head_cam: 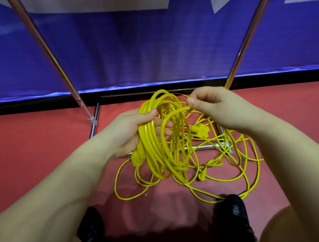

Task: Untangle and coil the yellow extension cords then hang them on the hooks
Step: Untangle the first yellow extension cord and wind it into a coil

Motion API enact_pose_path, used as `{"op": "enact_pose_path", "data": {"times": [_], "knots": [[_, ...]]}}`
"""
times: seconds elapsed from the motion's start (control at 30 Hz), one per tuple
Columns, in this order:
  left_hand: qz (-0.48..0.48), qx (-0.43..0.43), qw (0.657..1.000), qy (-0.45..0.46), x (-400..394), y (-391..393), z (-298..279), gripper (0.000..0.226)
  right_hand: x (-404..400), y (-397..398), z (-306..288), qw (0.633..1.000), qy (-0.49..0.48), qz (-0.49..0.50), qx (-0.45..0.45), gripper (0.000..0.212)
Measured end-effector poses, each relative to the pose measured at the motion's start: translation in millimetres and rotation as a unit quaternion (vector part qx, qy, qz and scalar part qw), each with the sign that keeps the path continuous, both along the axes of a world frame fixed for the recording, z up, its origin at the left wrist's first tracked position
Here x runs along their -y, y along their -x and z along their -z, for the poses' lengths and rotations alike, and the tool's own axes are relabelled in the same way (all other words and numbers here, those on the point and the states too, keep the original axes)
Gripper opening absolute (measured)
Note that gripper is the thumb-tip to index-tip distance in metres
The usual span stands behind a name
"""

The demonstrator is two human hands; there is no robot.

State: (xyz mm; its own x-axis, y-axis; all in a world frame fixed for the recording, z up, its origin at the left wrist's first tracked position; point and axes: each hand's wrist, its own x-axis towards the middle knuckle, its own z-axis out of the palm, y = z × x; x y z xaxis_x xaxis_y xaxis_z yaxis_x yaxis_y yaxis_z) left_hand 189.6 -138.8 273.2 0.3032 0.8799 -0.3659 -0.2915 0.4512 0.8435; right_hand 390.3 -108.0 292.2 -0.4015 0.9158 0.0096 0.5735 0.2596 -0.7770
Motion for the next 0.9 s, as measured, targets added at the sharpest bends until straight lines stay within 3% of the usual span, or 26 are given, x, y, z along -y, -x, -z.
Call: {"op": "enact_pose_path", "data": {"times": [0.1, 0.23, 0.33, 0.4, 0.5, 0.57, 0.63, 0.7, 0.73, 0.8, 0.9], "knots": [[0.031, -0.025, 0.999, -0.005, 1, -4, 5, 0.018, 8, 16, 10, 0.997, 0.006, -0.036, 0.069, 0.025], [0.083, -0.092, 0.991, -0.042, 3, -8, 16, 0.013, 17, 25, 19, 0.997, -0.020, -0.022, 0.076, 0.014], [0.064, -0.114, 0.989, -0.066, 1, -5, 21, 0.012, 20, 26, 21, 0.992, 0.077, -0.025, 0.101, 0.029], [0.032, -0.110, 0.991, -0.072, -3, -1, 22, 0.014, 21, 23, 26, 0.961, 0.182, -0.043, 0.203, 0.046], [-0.031, -0.099, 0.991, -0.081, -11, 7, 19, 0.017, 18, 16, 36, 0.924, 0.187, -0.082, 0.324, 0.032], [-0.049, -0.119, 0.987, -0.097, -16, 15, 17, 0.018, 10, 11, 35, 0.951, 0.137, -0.017, 0.278, 0.022], [-0.042, -0.159, 0.980, -0.109, -19, 21, 16, 0.017, 2, 8, 33, 0.985, 0.073, 0.087, 0.131, 0.017], [-0.020, -0.197, 0.974, -0.110, -18, 22, 16, 0.013, -2, 5, 26, 0.983, 0.021, 0.175, -0.046, 0.011], [-0.005, -0.206, 0.973, -0.107, -16, 22, 16, 0.012, -3, 3, 22, 0.978, 0.002, 0.189, -0.093, 0.012], [0.017, -0.201, 0.975, -0.094, -13, 18, 20, 0.011, -2, 2, 17, 0.981, -0.008, 0.161, -0.107, 0.014], [0.023, -0.155, 0.986, -0.055, -10, 13, 22, 0.007, 3, 10, 18, 0.997, -0.007, 0.070, -0.003, 0.016]]}}
